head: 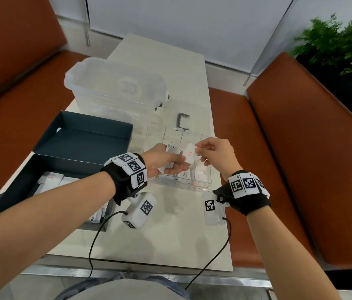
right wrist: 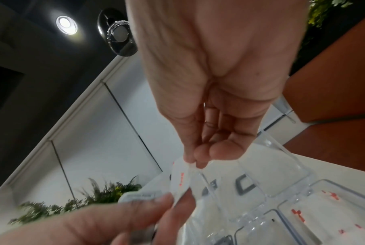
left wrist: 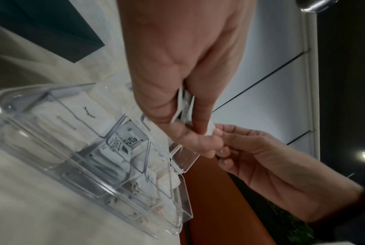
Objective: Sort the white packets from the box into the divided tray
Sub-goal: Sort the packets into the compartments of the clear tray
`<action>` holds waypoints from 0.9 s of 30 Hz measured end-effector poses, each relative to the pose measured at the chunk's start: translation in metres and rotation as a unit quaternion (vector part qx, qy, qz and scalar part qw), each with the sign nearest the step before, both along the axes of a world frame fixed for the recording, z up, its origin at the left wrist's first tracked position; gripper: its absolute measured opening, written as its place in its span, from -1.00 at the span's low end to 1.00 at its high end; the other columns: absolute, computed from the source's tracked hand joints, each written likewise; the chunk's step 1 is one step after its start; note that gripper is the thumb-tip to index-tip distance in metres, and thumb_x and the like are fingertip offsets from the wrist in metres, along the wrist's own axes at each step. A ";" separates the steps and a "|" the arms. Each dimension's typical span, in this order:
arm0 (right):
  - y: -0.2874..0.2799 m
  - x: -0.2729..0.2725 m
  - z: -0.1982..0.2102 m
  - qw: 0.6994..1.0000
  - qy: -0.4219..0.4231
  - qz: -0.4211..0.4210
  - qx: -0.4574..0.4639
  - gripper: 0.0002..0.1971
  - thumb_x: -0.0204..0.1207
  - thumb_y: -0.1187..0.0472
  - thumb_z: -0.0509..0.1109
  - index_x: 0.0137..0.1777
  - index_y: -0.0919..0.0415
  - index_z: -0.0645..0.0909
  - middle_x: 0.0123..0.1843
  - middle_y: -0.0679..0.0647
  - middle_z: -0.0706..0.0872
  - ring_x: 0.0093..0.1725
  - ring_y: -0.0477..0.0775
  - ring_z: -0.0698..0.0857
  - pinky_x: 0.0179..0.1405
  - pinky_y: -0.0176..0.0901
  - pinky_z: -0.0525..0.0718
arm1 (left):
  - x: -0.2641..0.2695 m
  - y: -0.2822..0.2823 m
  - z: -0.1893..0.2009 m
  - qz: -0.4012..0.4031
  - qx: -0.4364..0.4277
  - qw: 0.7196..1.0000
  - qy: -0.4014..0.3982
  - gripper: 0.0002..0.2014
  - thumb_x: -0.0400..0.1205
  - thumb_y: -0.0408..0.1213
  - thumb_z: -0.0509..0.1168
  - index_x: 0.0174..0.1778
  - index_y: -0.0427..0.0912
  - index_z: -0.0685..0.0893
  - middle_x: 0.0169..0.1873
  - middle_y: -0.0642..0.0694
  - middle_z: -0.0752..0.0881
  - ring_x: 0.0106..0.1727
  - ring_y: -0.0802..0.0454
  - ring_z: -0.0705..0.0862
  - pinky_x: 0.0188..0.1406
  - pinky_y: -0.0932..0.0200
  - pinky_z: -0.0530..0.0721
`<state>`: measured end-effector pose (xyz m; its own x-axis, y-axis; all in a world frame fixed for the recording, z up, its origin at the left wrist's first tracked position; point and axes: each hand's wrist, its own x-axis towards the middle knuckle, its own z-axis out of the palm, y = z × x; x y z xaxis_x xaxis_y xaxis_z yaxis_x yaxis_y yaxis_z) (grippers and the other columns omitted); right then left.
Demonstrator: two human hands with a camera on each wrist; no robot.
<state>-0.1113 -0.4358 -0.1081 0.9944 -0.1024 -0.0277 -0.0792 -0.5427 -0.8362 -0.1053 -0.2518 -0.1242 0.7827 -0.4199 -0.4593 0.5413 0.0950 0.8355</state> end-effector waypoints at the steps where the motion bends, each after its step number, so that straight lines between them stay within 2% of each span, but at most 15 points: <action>1: -0.005 0.002 -0.001 1.000 -0.006 -0.019 -0.003 -0.92 0.48 0.33 0.47 -0.10 0.15 0.73 -0.35 -0.01 0.76 -0.49 -0.15 0.64 -0.49 -0.36 0.62 | 0.001 0.000 -0.001 0.005 0.014 1.000 -0.002 -0.85 0.64 -0.45 0.36 0.10 -0.39 0.64 -0.22 -0.24 0.83 -0.30 0.01 0.82 -0.44 0.29 0.73; 5: -0.031 0.012 -0.011 0.994 0.009 -0.078 -0.074 -0.89 0.52 0.32 0.42 -0.09 0.12 0.75 -0.30 -0.02 0.75 -0.44 -0.13 0.59 -0.43 -0.31 0.62 | 0.004 0.003 -0.003 0.024 0.058 0.998 0.021 -0.86 0.69 -0.36 0.31 0.08 -0.35 0.66 -0.26 -0.18 0.78 -0.37 0.03 0.70 -0.58 0.35 0.61; 8: -0.039 0.015 -0.025 0.982 0.068 -0.045 -0.170 -0.88 0.54 0.34 0.40 -0.06 0.19 0.78 -0.19 0.11 0.76 -0.26 -0.03 0.61 -0.24 -0.25 0.55 | 0.004 0.008 -0.002 0.032 0.073 0.996 0.030 -0.87 0.69 -0.34 0.30 0.07 -0.32 0.67 -0.22 -0.17 0.76 -0.40 0.04 0.63 -0.62 0.35 0.55; 9: -0.039 0.015 -0.030 0.978 0.085 -0.035 -0.188 -0.88 0.54 0.34 0.41 -0.07 0.20 0.78 -0.15 0.15 0.76 -0.21 0.01 0.61 -0.24 -0.28 0.53 | 0.004 0.010 -0.002 0.032 0.074 0.996 0.029 -0.86 0.69 -0.34 0.29 0.08 -0.32 0.67 -0.20 -0.17 0.75 -0.42 0.05 0.62 -0.63 0.35 0.54; 11: -0.037 0.014 -0.037 0.974 0.105 -0.028 -0.201 -0.89 0.54 0.33 0.41 -0.11 0.19 0.77 -0.08 0.19 0.77 -0.21 0.04 0.62 -0.39 -0.33 0.50 | 0.003 0.012 -0.001 0.032 0.077 0.996 0.026 -0.82 0.69 -0.33 0.29 0.13 -0.34 0.67 -0.18 -0.17 0.74 -0.46 0.06 0.61 -0.62 0.34 0.53; 13: -0.033 0.013 -0.043 0.972 0.112 -0.033 -0.205 -0.90 0.54 0.33 0.41 -0.13 0.17 0.74 -0.04 0.22 0.77 -0.23 0.05 0.64 -0.37 -0.29 0.56 | 0.003 0.014 -0.002 0.034 0.079 0.996 0.026 -0.80 0.69 -0.33 0.30 0.16 -0.35 0.67 -0.18 -0.17 0.75 -0.48 0.07 0.61 -0.61 0.34 0.53; 17: -0.026 0.011 -0.051 0.962 0.122 -0.043 -0.241 -0.87 0.56 0.30 0.36 -0.03 0.18 0.74 0.09 0.22 0.72 -0.03 0.17 0.71 -0.07 -0.07 0.69 | 0.002 0.014 -0.002 0.031 0.076 0.996 0.029 -0.85 0.68 -0.33 0.31 0.09 -0.32 0.68 -0.21 -0.15 0.75 -0.48 0.07 0.61 -0.60 0.33 0.53; 20: -0.018 0.008 -0.053 0.942 0.116 -0.032 -0.313 -0.84 0.56 0.29 0.30 0.03 0.12 0.69 0.09 0.16 0.70 -0.02 0.20 0.71 -0.06 -0.05 0.70 | 0.002 0.015 -0.003 0.032 0.075 0.996 0.032 -0.88 0.68 -0.33 0.32 0.03 -0.30 0.69 -0.25 -0.15 0.76 -0.51 0.08 0.63 -0.62 0.33 0.55; 23: -0.011 0.006 -0.057 0.916 0.109 0.000 -0.387 -0.78 0.55 0.37 0.21 0.03 0.12 0.65 0.03 0.14 0.70 -0.11 0.20 0.69 -0.19 -0.10 0.64 | 0.001 0.016 -0.001 0.026 0.052 0.997 0.045 -0.84 0.68 -0.25 0.32 0.03 -0.28 0.68 -0.24 -0.15 0.80 -0.43 0.04 0.70 -0.57 0.32 0.62; 27: -0.005 0.004 -0.064 0.886 0.096 0.035 -0.452 -0.75 0.54 0.40 0.17 0.05 0.18 0.64 0.01 0.17 0.71 -0.08 0.25 0.71 -0.16 -0.06 0.66 | 0.000 0.016 0.003 0.017 -0.027 0.997 0.070 -0.58 0.68 0.02 0.28 0.20 -0.30 0.64 -0.10 -0.22 0.83 -0.24 -0.05 0.82 -0.41 0.22 0.77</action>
<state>-0.1076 -0.4404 -0.1720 0.9849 -0.1083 -0.1353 -0.1136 -0.9930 -0.0325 -0.1049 -0.2361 -0.1208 0.7272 -0.4210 -0.5422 0.6473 0.1576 0.7458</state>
